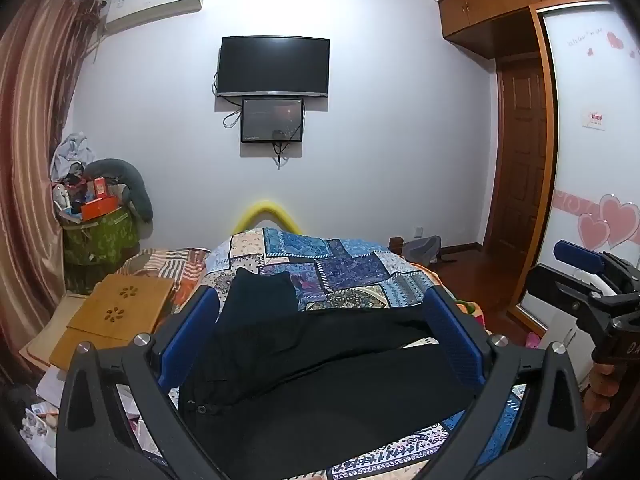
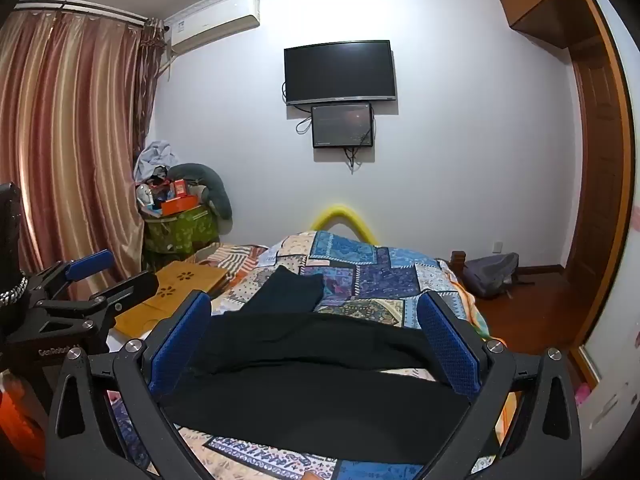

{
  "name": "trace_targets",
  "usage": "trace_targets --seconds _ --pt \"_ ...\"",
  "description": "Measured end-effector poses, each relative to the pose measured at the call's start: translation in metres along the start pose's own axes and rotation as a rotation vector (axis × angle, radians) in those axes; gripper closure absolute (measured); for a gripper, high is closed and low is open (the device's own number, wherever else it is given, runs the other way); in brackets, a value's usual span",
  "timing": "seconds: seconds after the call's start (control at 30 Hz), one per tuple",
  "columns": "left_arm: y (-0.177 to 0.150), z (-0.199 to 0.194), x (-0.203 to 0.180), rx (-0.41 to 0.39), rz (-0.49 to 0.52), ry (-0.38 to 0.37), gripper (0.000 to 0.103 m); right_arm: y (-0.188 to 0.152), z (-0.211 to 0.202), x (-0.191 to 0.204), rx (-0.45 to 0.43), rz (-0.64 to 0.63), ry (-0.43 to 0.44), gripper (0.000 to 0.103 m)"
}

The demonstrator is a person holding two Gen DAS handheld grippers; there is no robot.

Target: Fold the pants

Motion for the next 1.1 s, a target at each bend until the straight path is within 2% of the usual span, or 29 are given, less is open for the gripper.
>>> trace_targets --seconds 0.63,1.1 --pt "-0.003 0.006 0.009 0.005 -0.011 0.003 0.000 0.004 -0.002 0.011 -0.002 -0.013 -0.002 0.001" --pt "-0.001 0.003 0.007 -0.006 -0.006 0.007 0.000 0.002 -0.003 0.005 -0.009 -0.006 -0.001 0.001"
Point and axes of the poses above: each gripper's, at about its wrist camera, not at the fingertips, and z roughly the way its jaws point, x to its left, y to its top, the point moved 5 cm from there along z, roughly the way its jaws point, and after that the axes turned 4 degrees about x, right-handed, at the moved point
